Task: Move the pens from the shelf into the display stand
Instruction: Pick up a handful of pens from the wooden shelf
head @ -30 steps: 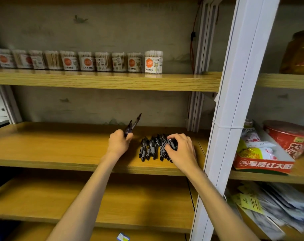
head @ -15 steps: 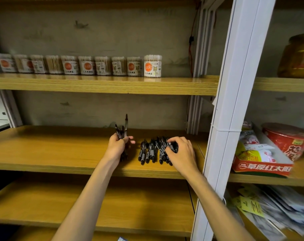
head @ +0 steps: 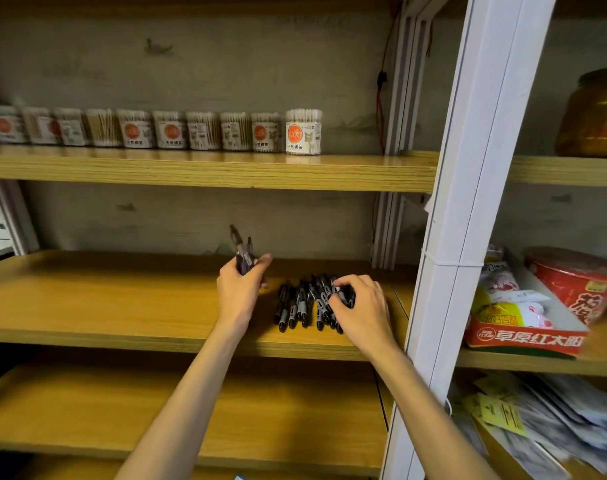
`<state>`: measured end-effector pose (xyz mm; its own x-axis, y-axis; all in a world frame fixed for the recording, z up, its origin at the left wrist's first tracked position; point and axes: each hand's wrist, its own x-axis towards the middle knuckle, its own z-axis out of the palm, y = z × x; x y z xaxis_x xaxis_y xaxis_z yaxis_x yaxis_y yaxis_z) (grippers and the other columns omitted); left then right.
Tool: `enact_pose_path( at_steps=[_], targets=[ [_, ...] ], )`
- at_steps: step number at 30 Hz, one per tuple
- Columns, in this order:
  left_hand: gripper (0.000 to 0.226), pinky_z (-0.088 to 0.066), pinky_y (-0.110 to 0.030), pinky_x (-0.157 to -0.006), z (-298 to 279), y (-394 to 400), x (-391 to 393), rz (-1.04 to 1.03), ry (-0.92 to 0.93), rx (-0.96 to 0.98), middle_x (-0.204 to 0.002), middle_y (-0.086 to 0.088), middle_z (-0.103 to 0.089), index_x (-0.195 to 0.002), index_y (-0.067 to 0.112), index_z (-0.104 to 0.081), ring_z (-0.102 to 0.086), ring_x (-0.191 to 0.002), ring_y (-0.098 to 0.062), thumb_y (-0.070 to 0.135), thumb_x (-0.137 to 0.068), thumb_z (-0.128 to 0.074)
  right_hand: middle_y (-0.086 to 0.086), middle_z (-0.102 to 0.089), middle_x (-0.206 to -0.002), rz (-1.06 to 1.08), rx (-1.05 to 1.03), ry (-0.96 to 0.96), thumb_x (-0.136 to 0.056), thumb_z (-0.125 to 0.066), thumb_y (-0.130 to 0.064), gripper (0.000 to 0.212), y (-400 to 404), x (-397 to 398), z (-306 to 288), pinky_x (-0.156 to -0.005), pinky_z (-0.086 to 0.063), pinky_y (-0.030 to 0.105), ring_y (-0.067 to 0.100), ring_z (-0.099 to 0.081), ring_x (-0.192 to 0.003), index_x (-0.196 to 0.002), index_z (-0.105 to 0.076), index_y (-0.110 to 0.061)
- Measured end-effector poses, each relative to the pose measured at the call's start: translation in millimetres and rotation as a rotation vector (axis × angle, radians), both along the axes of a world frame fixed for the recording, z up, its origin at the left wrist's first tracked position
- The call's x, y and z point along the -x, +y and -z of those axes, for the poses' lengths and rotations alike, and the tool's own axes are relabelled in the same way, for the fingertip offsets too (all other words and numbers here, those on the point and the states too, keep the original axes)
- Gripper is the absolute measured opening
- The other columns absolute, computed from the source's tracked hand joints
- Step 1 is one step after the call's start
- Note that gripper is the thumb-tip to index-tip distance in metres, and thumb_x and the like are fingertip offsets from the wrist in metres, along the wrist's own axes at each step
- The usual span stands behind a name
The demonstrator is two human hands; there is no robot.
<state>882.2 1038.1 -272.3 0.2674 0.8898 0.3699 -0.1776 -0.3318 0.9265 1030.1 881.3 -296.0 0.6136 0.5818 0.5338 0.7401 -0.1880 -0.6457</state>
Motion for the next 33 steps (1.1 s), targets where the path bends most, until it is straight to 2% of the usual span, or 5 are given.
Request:
enact_pose_path(
  at_steps=[9,14,20,27,33],
  targets=[
    [0.024,-0.044,-0.014,-0.046,-19.9,-6.1,-1.4,-0.144,0.116,-0.197,-0.061,0.015,-0.065,-0.074,0.023,-0.058,-0.059,-0.048,-0.005,0.034,-0.088,-0.075,-0.018,-0.055,-0.114,0.003,-0.015,0.01,-0.093,-0.065,-0.03,0.021,0.6,0.4,0.6,-0.099,-0.036,0.028,0.0,-0.042,-0.111,-0.114,-0.065,-0.032],
    [0.017,-0.054,-0.036,-0.069,-7.9,-9.2,-3.5,-0.065,0.119,-0.21,-0.075,0.007,-0.066,-0.082,0.026,-0.06,-0.062,-0.067,-0.012,0.022,-0.089,-0.076,-0.018,-0.056,-0.116,0.001,-0.012,-0.002,-0.093,-0.064,-0.031,0.024,1.5,1.9,-0.3,-0.103,-0.038,0.031,0.0,-0.041,-0.111,-0.116,-0.064,-0.034],
    [0.032,-0.049,-0.037,-0.061,-5.9,-8.6,-2.7,-0.116,0.112,-0.151,-0.056,0.014,-0.056,-0.068,0.025,-0.052,-0.053,-0.054,-0.008,0.028,-0.089,-0.076,-0.018,-0.056,-0.118,0.01,0.005,-0.042,-0.092,-0.065,-0.033,0.024,2.3,1.6,-1.7,-0.103,-0.039,0.033,0.0,-0.039,-0.111,-0.116,-0.062,-0.037],
    [0.04,-0.048,-0.031,-0.073,-16.0,2.8,2.4,-0.027,0.987,-0.18,-0.093,-0.003,-0.063,-0.098,0.014,-0.059,-0.061,-0.089,-0.024,0.051,-0.088,-0.071,-0.019,-0.055,-0.117,-0.007,0.017,-0.064,-0.092,-0.065,-0.031,0.023,4.2,2.2,-4.5,-0.1,-0.035,0.029,-0.002,-0.038,-0.11,-0.114,-0.062,-0.038],
    [0.049,-0.044,-0.026,-0.057,-11.4,3.6,-2.6,0.032,1.066,-0.171,-0.082,0.001,-0.065,-0.087,0.018,-0.058,-0.063,-0.076,-0.015,0.064,-0.081,-0.072,-0.017,-0.056,-0.12,-0.024,0.044,-0.078,-0.093,-0.062,-0.031,0.023,7.4,5.1,-8.3,-0.1,-0.033,0.028,0.003,-0.042,-0.116,-0.116,-0.062,-0.037]
  ],
)
